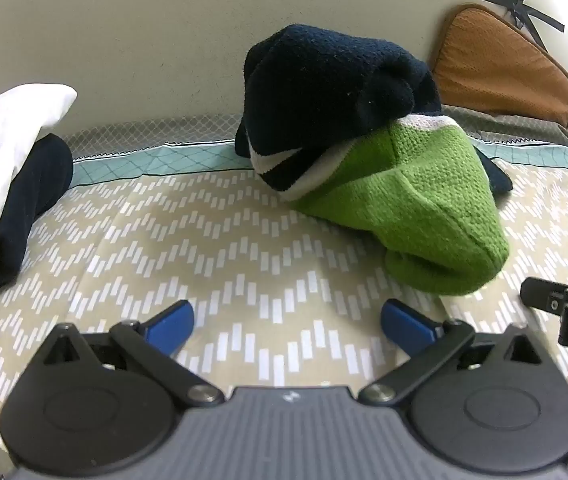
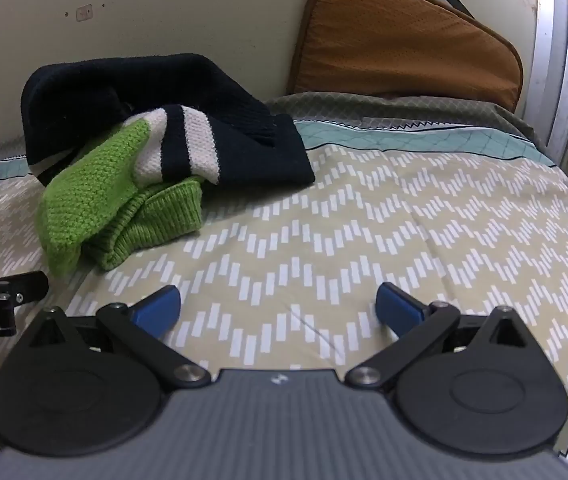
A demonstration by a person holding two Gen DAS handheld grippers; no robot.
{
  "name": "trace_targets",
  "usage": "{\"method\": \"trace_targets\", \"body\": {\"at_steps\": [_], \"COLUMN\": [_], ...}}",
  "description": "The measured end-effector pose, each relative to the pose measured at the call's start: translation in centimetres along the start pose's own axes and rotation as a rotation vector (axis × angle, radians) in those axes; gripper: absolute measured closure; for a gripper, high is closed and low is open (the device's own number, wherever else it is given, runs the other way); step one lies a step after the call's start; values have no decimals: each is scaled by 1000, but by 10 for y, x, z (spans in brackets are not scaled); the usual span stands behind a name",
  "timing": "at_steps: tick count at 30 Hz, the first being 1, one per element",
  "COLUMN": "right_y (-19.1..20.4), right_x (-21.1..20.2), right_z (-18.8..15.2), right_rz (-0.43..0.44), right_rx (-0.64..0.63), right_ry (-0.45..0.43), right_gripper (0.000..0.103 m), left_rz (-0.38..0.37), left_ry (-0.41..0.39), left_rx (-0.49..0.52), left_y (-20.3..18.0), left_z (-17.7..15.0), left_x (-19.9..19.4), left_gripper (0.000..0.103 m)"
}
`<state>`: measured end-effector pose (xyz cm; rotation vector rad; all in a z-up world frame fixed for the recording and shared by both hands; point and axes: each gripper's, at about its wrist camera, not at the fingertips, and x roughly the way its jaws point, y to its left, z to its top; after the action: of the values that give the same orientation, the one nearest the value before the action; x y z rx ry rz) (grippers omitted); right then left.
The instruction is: Fold small clothes
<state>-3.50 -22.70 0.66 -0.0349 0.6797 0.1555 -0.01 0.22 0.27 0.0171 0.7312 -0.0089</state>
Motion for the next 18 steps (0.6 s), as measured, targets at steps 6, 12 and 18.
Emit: {"method": "trace_targets", "body": {"at_steps": [6, 12, 18], "right_y": [0, -1, 0], "right_x": [-4, -4, 0], "right_z": [-1, -3, 1], "right_rz": [3, 6, -2], "right_rx": [1, -1, -9], "right_ry": [-1, -2, 6], "right_gripper": [0, 0, 0], "left_rz": [12, 15, 14], "left_ry": [-1, -1, -2], "left_rx": [2, -1, -1], "left_y": [-6, -8, -7], "left_z": [-2, -1, -1], "left_x": [-3, -5, -4], "left_gripper": [0, 0, 0]}}
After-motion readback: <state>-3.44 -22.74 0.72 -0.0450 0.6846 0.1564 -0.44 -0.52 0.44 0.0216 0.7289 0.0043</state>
